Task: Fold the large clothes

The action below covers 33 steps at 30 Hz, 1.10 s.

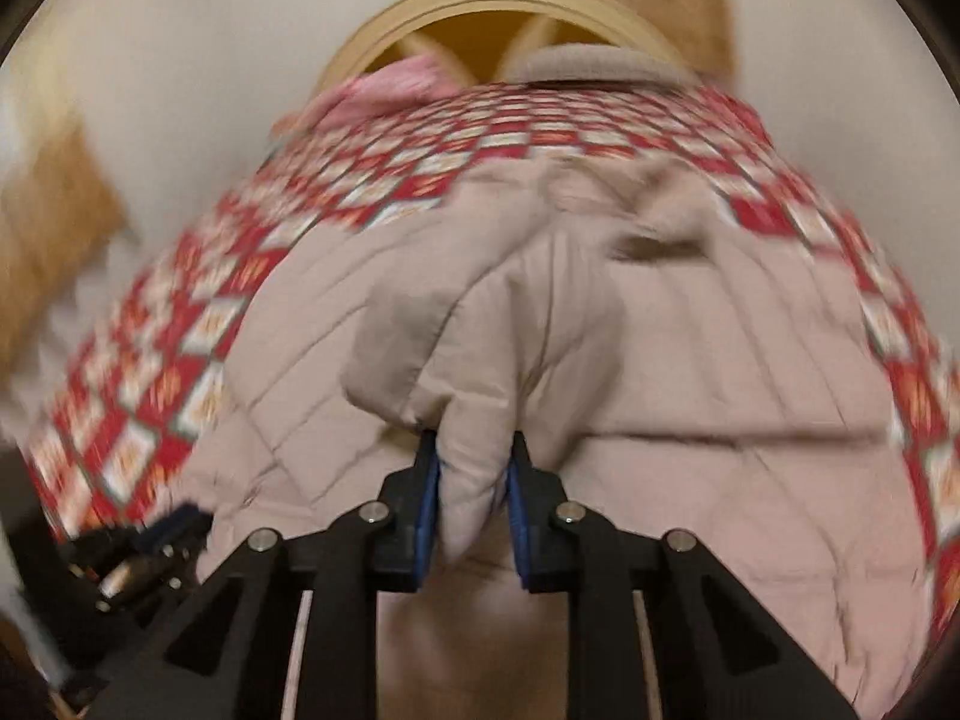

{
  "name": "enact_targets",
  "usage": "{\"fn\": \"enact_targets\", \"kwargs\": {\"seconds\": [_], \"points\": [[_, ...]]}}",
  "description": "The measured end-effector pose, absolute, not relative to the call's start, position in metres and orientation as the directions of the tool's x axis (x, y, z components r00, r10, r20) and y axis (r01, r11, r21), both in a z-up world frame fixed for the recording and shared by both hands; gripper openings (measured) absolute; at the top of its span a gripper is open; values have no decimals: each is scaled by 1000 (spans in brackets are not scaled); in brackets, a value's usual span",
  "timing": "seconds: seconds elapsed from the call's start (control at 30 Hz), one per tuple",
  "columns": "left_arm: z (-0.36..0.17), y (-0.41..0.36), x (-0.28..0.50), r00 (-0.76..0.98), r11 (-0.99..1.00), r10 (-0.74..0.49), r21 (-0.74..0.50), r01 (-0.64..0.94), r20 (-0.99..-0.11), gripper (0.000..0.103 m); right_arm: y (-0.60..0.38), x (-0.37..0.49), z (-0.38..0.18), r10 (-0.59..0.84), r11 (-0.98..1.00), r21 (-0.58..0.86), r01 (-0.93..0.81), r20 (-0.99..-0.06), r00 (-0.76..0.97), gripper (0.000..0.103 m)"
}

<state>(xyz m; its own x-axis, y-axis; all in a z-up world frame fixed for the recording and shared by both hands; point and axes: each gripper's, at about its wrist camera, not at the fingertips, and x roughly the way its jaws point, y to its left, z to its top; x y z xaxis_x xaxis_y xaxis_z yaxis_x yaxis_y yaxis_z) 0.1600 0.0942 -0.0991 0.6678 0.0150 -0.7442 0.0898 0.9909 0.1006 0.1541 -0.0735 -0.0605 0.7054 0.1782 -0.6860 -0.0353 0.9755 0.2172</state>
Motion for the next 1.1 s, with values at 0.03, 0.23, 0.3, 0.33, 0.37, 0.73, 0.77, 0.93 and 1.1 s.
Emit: {"fn": "enact_targets", "kwargs": {"seconds": [0.03, 0.23, 0.3, 0.33, 0.37, 0.73, 0.77, 0.93, 1.1], "points": [[-99, 93, 159, 668, 990, 20, 106, 89, -744, 11, -92, 150, -68, 188, 965, 262, 1, -696, 693, 39], [-103, 89, 159, 674, 988, 31, 124, 90, -738, 11, -136, 130, -84, 269, 902, 426, 65, -676, 686, 70], [-104, 92, 160, 672, 991, 18, 104, 89, -740, 11, -143, 129, -73, 291, 882, 468, 57, -635, 716, 71], [-104, 94, 161, 670, 992, 9, 91, 88, -742, 11, -144, 130, -69, 294, 876, 478, 54, -622, 726, 80], [-104, 94, 161, 670, 993, 4, 84, 87, -743, 11, -143, 132, -65, 288, 876, 479, 58, -615, 734, 90], [-105, 94, 161, 670, 993, -3, 75, 87, -742, 11, -98, 163, -71, 85, 983, 173, 60, -720, 689, 15], [-105, 95, 161, 668, 994, -6, 70, 86, -744, 11, -95, 162, -62, 65, 990, 134, 42, -700, 711, 15], [-88, 102, 172, 631, 996, -57, -2, 87, -774, 11, -97, 166, -3, -11, 999, -44, -18, -597, 802, 14], [-57, 106, 194, 662, 997, -70, -28, 74, -746, 11, -121, 203, -2, -20, 993, -102, -58, -635, 772, 14]]}}
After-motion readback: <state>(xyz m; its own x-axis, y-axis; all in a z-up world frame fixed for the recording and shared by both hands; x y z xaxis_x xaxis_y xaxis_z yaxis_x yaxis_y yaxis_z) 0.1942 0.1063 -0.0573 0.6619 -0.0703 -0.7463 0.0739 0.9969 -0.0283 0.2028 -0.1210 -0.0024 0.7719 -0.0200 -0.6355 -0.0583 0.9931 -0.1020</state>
